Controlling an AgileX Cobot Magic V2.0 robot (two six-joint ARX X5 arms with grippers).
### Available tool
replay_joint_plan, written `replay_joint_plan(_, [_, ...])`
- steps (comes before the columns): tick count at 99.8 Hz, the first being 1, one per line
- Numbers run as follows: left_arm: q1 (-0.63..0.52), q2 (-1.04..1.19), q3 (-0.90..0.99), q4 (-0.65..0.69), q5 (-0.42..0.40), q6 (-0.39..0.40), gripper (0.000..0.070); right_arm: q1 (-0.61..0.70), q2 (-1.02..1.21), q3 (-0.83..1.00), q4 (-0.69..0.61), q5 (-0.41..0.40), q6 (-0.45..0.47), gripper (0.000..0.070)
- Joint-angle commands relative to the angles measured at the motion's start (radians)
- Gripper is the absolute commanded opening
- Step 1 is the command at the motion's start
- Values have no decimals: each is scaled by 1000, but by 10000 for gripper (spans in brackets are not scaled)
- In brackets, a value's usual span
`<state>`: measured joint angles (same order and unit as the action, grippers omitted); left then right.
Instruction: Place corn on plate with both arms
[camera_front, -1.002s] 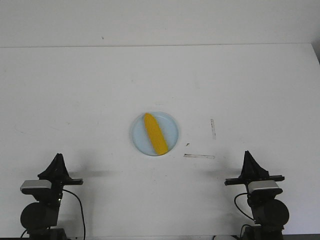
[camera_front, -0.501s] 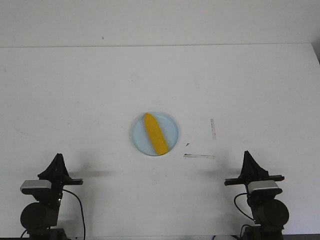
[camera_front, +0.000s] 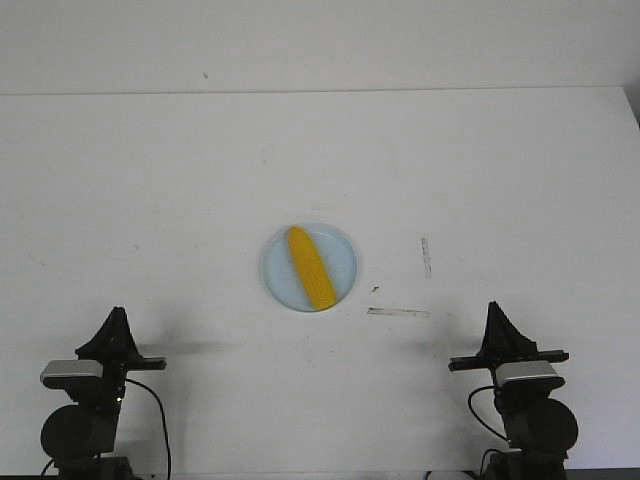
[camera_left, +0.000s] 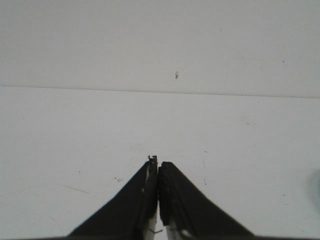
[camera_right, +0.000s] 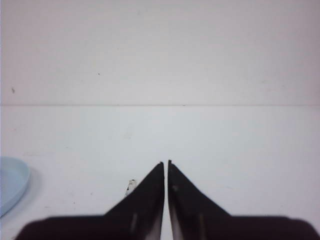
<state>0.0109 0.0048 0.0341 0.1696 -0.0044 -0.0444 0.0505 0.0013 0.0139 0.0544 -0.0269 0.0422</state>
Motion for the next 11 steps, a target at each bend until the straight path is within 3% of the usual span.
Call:
replay_joint_plan(1, [0, -2, -21, 11, -2, -5, 1, 0, 0, -1, 13, 0, 8, 11])
replay_joint_plan(11, [0, -2, -21, 11, -3, -5, 1, 0, 0, -1, 13, 0, 9, 11])
